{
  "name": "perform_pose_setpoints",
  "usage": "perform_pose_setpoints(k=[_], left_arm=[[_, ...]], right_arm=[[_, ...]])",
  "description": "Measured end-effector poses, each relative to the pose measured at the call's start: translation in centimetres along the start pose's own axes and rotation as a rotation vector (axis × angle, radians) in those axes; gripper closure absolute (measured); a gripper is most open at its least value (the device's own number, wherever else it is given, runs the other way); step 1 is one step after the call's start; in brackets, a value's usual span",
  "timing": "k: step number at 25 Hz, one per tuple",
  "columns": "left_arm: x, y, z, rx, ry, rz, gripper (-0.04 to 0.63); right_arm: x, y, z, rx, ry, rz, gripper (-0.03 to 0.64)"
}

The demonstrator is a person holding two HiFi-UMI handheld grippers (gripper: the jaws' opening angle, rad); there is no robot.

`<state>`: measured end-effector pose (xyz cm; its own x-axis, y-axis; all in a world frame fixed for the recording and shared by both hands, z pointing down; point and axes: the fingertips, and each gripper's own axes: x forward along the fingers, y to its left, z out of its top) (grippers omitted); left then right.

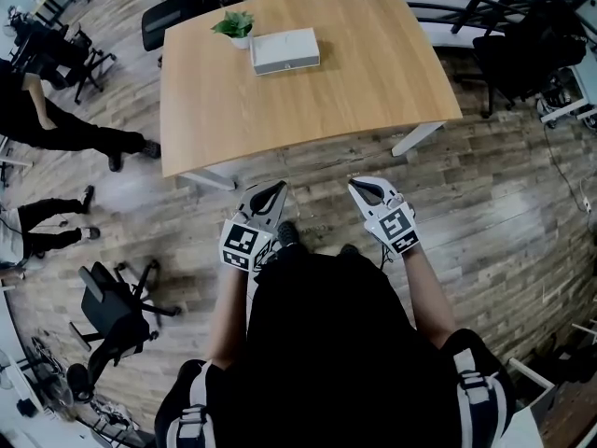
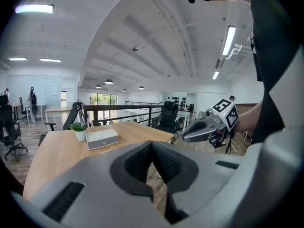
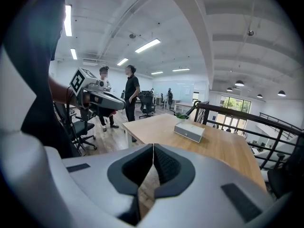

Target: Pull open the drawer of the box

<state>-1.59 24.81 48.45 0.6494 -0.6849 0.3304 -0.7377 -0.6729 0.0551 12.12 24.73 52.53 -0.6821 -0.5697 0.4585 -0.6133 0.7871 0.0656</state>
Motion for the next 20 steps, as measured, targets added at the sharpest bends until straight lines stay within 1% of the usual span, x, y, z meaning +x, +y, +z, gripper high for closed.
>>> perform_pose_setpoints(k=[10,20], left_arm=[[-1.1,5.2,-0.8,-0.003,-0.001,-0.02,0.572],[-4.8,11.1,-2.0,0.013,0.001,-0.011,0.572]], right_arm=[[4.7,0.8,2.4,-0.034,0.025,-0.033,0.592],[10.3,3.4,5.0,-0.028,0.024,-0.05,0.591]])
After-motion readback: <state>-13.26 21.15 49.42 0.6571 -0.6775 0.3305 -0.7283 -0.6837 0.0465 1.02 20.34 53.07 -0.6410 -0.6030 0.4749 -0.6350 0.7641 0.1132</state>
